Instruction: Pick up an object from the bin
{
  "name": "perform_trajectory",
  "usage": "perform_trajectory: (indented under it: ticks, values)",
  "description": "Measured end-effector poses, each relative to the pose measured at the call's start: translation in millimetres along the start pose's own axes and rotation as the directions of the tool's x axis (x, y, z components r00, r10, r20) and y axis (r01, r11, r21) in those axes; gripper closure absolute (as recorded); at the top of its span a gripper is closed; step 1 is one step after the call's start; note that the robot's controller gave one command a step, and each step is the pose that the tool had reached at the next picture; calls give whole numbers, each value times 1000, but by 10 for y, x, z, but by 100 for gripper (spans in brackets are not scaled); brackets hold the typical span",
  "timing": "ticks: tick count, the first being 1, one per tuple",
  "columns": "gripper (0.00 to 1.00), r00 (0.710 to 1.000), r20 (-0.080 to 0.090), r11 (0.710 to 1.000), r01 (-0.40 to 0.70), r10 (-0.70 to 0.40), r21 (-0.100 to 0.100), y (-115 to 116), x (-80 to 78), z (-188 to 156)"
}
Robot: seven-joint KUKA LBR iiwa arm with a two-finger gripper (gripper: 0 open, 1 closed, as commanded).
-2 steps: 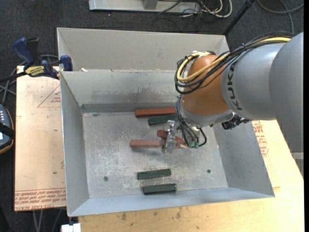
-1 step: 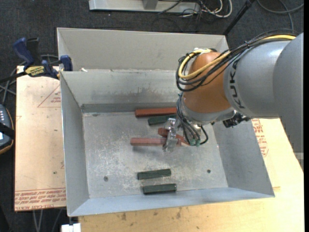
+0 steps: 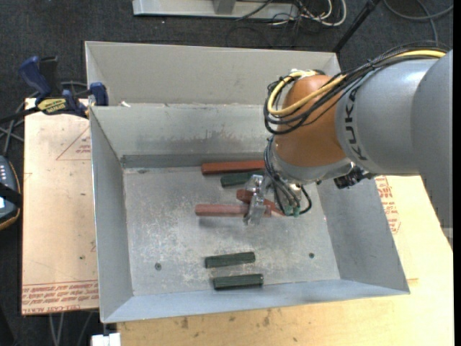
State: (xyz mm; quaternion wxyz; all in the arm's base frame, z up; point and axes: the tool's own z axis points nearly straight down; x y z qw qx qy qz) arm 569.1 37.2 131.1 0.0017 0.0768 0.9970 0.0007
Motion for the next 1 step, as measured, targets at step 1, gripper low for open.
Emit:
perform_trajectory:
  ticks: [1]
  values:
    - [100,1000,-1,1000,0,0,0,0,2,-58]
